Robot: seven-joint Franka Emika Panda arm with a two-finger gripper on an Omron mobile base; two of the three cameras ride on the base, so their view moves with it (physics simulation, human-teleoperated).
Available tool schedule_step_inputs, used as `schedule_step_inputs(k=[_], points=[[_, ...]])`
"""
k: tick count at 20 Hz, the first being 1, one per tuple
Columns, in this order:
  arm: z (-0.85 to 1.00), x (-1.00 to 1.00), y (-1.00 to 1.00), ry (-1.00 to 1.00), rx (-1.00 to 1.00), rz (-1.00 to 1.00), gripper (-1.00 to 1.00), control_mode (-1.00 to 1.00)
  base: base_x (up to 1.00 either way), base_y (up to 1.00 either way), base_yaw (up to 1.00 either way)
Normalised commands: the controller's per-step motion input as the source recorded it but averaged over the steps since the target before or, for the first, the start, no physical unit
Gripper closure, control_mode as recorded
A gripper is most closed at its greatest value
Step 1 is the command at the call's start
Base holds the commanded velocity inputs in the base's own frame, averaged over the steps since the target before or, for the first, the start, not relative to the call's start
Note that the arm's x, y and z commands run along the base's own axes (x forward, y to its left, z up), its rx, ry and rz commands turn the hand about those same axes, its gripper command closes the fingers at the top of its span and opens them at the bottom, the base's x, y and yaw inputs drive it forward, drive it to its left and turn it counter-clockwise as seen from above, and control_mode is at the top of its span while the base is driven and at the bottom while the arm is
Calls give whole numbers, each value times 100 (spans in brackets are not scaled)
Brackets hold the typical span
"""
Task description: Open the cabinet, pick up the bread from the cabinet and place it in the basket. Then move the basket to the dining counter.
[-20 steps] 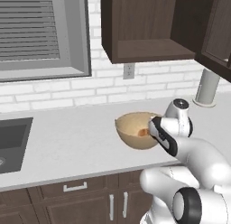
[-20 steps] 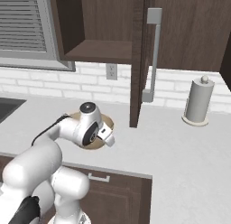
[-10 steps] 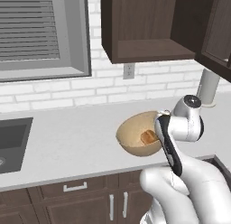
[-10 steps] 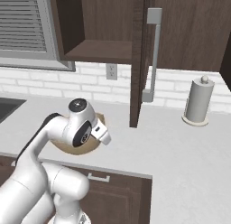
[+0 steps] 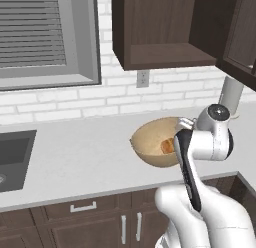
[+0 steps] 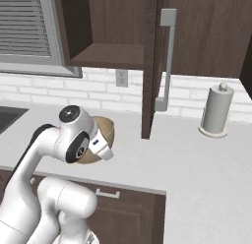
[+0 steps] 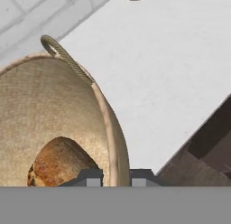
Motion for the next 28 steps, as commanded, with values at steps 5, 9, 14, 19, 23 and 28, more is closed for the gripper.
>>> schedule_step_inputs(k=[5,9,14,19,23,28], points=[[25,-35,-19,0,15,-15,100,-100,0,0,0],[39,-18,-34,0,22,-11,100,-100,0,0,0],[41,-4,-18,-2,16,-12,100,-100,0,0,0],[43,-20,2,-2,0,-4,100,-100,0,0,0],[23,-3,1,0,-2,-3,100,-100,0,0,0],[1,0,4,0,-5,0,100,-100,0,0,0]])
